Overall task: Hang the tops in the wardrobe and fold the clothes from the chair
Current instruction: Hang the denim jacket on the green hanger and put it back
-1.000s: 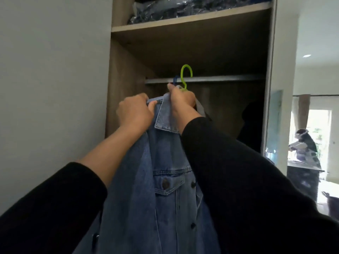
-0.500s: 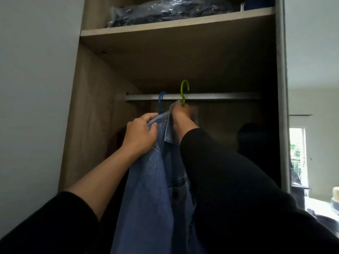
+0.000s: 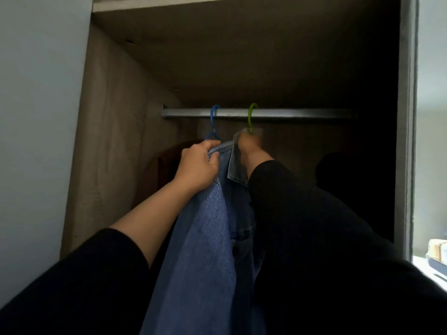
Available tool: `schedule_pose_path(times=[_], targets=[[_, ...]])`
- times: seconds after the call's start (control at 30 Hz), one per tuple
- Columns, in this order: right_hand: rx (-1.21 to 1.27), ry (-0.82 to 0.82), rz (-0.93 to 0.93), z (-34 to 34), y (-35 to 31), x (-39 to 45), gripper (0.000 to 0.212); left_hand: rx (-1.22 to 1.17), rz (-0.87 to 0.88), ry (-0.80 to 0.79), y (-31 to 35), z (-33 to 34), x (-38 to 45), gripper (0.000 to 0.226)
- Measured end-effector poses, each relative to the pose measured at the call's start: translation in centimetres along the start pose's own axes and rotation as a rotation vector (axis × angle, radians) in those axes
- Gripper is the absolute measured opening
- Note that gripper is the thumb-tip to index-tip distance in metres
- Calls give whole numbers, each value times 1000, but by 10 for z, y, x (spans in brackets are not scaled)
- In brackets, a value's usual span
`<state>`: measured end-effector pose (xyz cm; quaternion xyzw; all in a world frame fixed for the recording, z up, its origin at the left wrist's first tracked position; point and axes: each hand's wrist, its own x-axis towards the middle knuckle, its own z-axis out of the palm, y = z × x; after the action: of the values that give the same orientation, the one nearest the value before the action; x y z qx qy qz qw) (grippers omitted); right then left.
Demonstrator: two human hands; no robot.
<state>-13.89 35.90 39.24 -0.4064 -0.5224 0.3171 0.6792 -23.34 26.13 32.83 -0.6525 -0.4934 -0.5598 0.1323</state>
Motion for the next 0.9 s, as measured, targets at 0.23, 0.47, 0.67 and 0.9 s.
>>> schedule_pose_path(times=[0.23,0.47,0.67,0.9], targets=[[-67,6,53,-3,-8,7,31,9,-14,-37,7,-3,5,37],[-13,-5,39,-11,-5,-12,33,8,-43,-34,8,-4,-9,36],[-102,34,-61,-26,-13,-35,38,5,-5,-57,24,-9,-25,40],[-64,34,-142,-32,-20,-105,54,-64,-93,14,25,-52,-78,51]])
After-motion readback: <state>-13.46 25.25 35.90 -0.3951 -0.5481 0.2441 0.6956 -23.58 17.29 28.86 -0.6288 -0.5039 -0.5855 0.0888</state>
